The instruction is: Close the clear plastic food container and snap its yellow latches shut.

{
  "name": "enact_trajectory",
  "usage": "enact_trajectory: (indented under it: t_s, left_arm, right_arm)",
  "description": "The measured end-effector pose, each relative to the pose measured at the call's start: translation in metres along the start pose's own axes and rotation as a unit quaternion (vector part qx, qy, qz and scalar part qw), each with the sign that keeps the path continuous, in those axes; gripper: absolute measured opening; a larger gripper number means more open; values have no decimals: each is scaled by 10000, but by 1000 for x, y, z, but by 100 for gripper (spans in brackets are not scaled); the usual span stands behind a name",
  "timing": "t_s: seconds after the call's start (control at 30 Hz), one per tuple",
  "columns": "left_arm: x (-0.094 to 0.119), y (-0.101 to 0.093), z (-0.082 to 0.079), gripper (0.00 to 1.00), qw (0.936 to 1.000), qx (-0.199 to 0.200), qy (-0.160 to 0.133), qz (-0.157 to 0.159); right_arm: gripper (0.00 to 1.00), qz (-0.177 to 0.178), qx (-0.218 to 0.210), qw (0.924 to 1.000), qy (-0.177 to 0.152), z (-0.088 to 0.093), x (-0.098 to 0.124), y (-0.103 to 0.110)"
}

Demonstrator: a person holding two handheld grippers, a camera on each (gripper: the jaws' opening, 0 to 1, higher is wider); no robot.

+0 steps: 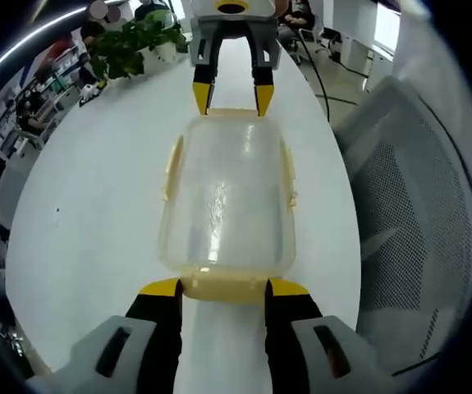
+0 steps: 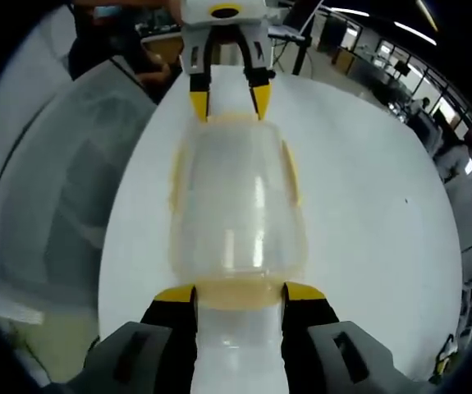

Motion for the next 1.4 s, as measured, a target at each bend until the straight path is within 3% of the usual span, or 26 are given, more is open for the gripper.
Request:
enact_trajectory:
  t_s: [0.3,1.4]
  left_arm:
    - [-1,0,-8,38,10000,-26,-31,9]
    - [-16,-2,-61,38,9998,30,-164,90]
  right_arm:
    - [38,0,-24,10000,-42,8,5,1]
    - [38,-112,-45,9999,19,56,31,-4]
Point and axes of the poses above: the point that each gripper's makers call its tool centre point, and the gripper's own axes: x roughly backward along the fingers, y roughly to its left, z roughly out of its underside, the point moved 4 cm from there along x, roughly backward along the fingers, and after that the axes turned 4 degrees about y, right-handed, at the moved point
